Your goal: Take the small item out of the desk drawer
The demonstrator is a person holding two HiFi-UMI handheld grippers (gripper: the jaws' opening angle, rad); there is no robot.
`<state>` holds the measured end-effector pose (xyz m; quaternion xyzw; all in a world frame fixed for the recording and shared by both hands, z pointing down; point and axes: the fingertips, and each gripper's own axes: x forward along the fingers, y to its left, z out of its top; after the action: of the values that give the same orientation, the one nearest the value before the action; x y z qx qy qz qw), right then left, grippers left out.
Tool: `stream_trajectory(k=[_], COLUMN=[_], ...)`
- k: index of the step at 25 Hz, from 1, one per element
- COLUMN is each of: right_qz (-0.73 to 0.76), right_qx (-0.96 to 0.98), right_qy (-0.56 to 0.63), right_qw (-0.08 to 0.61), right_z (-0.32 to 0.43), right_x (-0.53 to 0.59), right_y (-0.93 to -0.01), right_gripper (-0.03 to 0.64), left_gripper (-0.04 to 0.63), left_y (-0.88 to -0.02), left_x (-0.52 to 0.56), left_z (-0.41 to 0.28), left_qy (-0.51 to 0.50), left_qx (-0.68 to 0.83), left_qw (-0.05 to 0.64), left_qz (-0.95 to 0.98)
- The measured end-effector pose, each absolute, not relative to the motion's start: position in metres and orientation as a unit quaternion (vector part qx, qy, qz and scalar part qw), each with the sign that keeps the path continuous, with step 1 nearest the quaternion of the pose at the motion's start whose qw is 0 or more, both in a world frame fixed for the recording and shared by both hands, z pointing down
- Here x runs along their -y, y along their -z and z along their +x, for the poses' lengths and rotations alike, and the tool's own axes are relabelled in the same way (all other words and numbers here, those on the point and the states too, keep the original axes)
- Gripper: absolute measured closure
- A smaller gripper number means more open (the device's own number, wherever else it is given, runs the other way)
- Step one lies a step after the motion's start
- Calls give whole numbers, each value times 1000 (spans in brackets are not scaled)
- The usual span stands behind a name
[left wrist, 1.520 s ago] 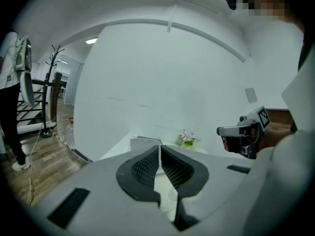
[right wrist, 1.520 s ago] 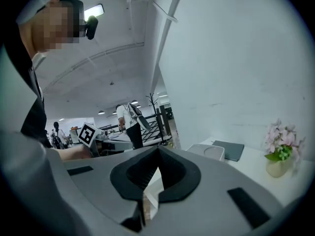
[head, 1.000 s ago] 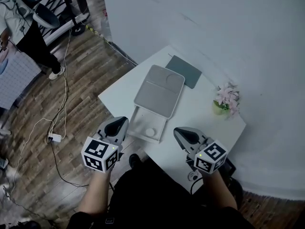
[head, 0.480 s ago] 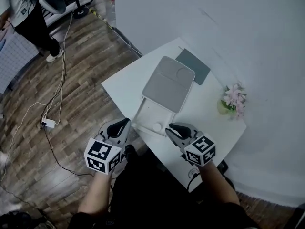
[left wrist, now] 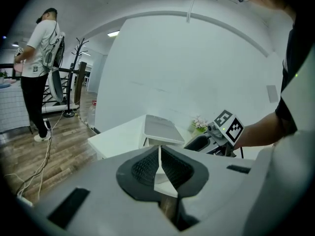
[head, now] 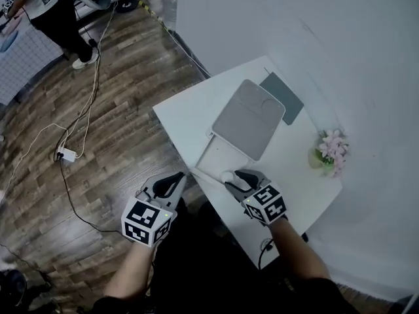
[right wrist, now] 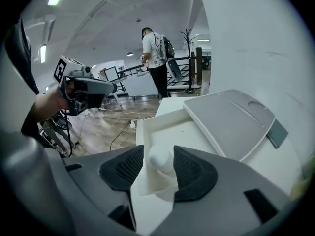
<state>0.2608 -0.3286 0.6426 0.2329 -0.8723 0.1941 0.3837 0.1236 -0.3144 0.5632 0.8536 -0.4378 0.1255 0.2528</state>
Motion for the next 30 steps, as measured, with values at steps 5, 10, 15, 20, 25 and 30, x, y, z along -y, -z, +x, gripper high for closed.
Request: stream_trajectory(k=[5,10,15,20,25,30], right_qz=[229,237,253,267,282,288], right_qx=[854,839,837,830,823,812], right_qy=[-193,-175,-158,-153,-157,-161], right_qw=[424,458,459,465,468,482], right_z=[251,251,251,251,250,253], right_x=[330,329,332,340,340,339], right_y=[-657,-661,-656,-659,-659,-665], right_gripper=[417,463,468,465,445,400], left_gripper=[572,572,572,572,572,572], left_y=[-564,-560,-558,-557,-538,-524], left_x=[308,303,299,296,297,299], left_z=[108,94,84,83,73,65], left_qy=[-119,-113,-111,-112,-106,-109], left_qx=[445,448,451,442,443,437], left_qw=[259,258,253,252,235,219], left_qz=[849,848,849,854,859,865])
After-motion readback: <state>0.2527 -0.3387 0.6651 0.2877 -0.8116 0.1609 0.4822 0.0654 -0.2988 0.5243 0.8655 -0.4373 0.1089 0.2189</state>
